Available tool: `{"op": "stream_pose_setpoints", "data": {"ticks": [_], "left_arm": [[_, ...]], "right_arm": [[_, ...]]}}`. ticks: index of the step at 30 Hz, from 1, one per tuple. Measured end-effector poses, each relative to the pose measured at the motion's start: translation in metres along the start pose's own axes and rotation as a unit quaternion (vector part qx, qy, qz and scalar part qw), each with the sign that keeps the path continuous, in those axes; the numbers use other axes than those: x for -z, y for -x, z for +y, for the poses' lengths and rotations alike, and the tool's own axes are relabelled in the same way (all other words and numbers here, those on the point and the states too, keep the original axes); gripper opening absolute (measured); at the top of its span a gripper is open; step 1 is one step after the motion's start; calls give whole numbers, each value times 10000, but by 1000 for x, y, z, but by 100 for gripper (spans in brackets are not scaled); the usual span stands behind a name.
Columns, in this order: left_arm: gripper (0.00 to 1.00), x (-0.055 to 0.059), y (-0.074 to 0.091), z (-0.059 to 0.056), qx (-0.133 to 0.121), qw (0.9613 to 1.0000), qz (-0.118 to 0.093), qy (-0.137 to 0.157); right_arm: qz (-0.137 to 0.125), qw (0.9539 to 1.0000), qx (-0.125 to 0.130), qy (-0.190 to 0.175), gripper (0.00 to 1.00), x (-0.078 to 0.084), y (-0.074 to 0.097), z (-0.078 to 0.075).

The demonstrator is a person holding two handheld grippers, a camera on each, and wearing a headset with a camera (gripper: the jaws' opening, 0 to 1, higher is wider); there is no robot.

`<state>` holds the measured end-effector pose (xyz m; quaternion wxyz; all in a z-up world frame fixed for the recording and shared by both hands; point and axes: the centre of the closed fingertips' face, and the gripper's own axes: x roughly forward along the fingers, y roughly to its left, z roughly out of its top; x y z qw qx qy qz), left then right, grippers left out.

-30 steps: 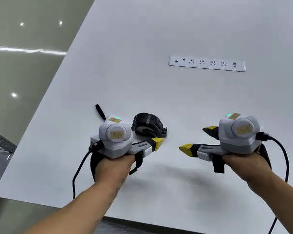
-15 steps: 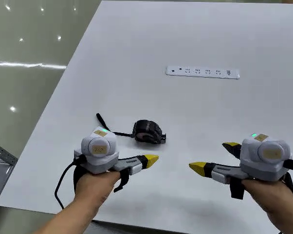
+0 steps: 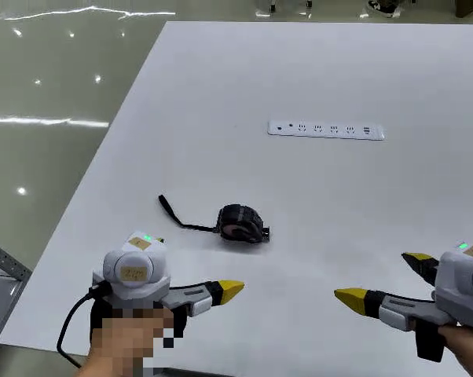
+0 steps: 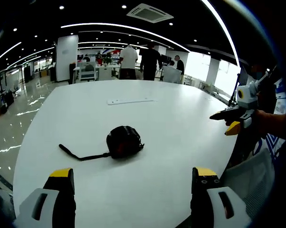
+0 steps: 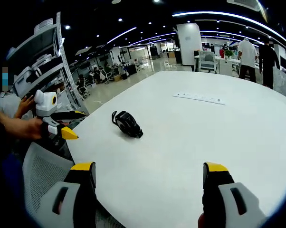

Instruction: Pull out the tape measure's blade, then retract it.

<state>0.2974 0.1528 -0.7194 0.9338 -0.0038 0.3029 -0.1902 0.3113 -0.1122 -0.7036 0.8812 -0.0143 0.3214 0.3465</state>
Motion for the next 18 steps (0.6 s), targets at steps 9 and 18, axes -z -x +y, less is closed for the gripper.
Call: {"op": "stream_pose_setpoints", "data": {"ticks": [9,18], "left_arm": [[100,-3,28,-2,-17,10000,-52,61],[100,2,48,-4,-60,10000,-10,58]], "right_arm": [[-25,9997,157,-162,99,4,34,4],[-59,9994,283,-201,100,2,61,6]]}}
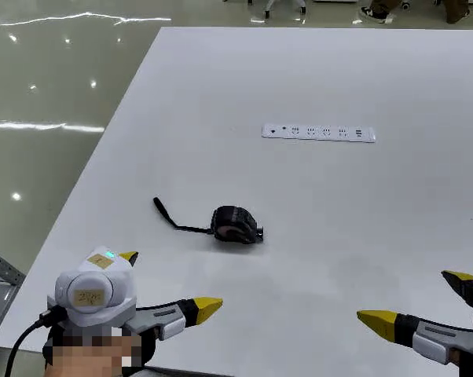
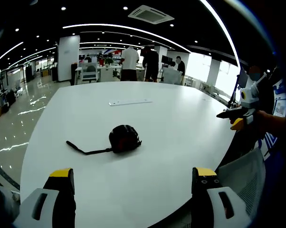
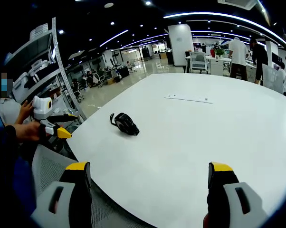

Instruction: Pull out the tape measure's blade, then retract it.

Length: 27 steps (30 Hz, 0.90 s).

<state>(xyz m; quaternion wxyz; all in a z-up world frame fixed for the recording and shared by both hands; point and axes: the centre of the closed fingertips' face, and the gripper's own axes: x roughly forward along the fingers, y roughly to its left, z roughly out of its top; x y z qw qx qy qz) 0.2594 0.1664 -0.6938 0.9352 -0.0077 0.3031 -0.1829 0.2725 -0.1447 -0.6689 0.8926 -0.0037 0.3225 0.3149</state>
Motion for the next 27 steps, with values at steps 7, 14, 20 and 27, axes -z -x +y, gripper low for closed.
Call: {"op": "stream_pose_setpoints", "data": {"ticks": [7,14,20,27], "left_arm": [[100,4,13,0,-8,10000,70,39],[100,2,18,1,2,9999,79,-91],[100,-3,21,5,-27,10000,37,-85],[100,-3,24,11,-100,9999,42,-67]], "right_arm": [[-28,10000,70,33,100,-2,17,0],[-55,9999,108,37,100,-2,25,3],[-50,9999,104,47,100,0,25,3],[-34,9999,83,52,100,0,25,4]]}}
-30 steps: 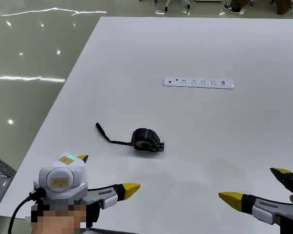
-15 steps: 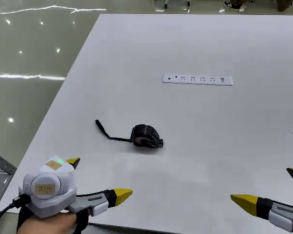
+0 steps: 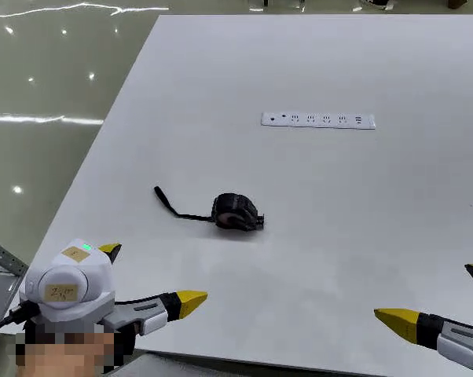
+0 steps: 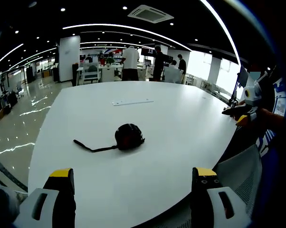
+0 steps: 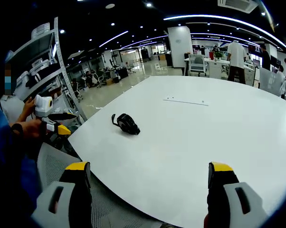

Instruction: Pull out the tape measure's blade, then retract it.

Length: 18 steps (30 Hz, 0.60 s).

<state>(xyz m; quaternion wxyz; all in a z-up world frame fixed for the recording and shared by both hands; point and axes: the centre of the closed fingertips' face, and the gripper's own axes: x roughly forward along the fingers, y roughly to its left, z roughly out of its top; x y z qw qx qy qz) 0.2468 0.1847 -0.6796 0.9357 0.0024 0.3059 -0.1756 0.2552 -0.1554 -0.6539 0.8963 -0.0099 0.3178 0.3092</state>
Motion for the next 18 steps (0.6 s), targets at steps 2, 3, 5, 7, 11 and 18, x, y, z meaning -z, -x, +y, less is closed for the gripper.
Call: {"op": "stream_pose_setpoints", "data": {"ticks": [2,3,5,7,11,18], "left_arm": [[100,1,1,1,-26,10000,12,3],[100,2,1,1,-41,10000,14,9],[100,3,2,2,-52,10000,15,44],[100,5,3,3,-69,10000,34,33],[100,9,3,6,-84,9999,70,61],[100,9,4,7,-101,9999,58,86]], "right_arm": [[2,10000,-7,6,100,0,0,0],[13,10000,-11,13,100,1,-1,0],[2,10000,-29,19,100,0,-1,1],[11,10000,-38,30,100,1,-2,1],[15,10000,-56,54,100,1,-3,2],[27,10000,-62,59,100,3,-3,1]]}}
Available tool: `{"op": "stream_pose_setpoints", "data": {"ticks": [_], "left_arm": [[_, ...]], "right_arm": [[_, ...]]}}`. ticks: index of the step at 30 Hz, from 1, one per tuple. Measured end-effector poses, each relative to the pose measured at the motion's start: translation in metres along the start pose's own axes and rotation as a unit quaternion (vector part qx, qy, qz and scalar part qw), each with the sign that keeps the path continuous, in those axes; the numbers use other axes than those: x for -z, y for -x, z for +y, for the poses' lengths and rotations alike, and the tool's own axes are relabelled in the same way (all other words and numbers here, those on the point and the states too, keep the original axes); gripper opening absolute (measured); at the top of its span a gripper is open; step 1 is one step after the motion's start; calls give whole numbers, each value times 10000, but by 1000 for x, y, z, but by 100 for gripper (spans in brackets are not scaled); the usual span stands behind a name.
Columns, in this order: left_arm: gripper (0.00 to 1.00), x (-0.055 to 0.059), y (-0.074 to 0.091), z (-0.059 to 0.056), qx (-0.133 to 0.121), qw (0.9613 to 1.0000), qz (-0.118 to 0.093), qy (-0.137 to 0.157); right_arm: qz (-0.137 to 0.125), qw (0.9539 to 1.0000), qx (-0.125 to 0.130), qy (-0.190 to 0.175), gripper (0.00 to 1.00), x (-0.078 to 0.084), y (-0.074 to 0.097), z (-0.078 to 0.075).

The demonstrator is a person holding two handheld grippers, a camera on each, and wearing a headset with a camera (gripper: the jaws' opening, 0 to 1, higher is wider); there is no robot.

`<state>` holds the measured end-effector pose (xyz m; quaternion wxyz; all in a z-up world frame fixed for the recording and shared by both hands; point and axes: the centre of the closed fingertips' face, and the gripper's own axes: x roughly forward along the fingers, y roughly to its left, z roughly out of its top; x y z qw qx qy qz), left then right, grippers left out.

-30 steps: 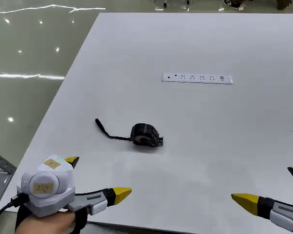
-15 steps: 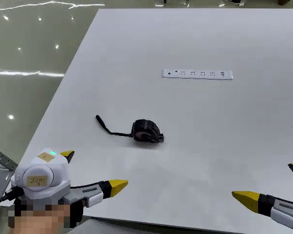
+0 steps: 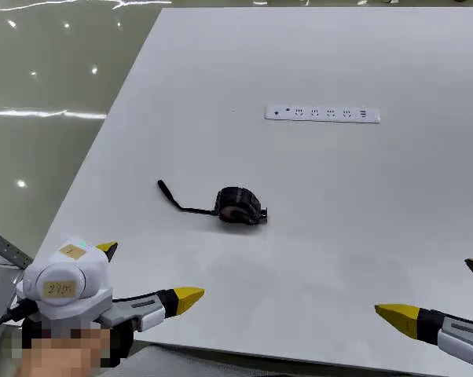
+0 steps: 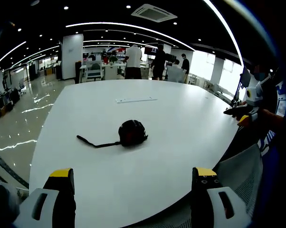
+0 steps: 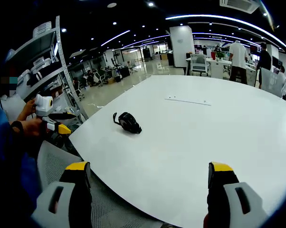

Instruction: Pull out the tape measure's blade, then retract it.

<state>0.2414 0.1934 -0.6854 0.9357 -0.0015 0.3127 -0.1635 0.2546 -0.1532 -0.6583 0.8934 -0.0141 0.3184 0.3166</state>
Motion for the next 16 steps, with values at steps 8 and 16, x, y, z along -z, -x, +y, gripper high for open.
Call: {"op": "stream_pose_setpoints", "data": {"ticks": [8,16], "left_arm": [[100,1,-2,1,12,10000,18,-12],[100,3,-3,2,13,10000,53,-24]], "right_arm": [[21,10000,-30,21,100,1,-1,1],[54,9999,-61,97,100,0,-3,2]]}}
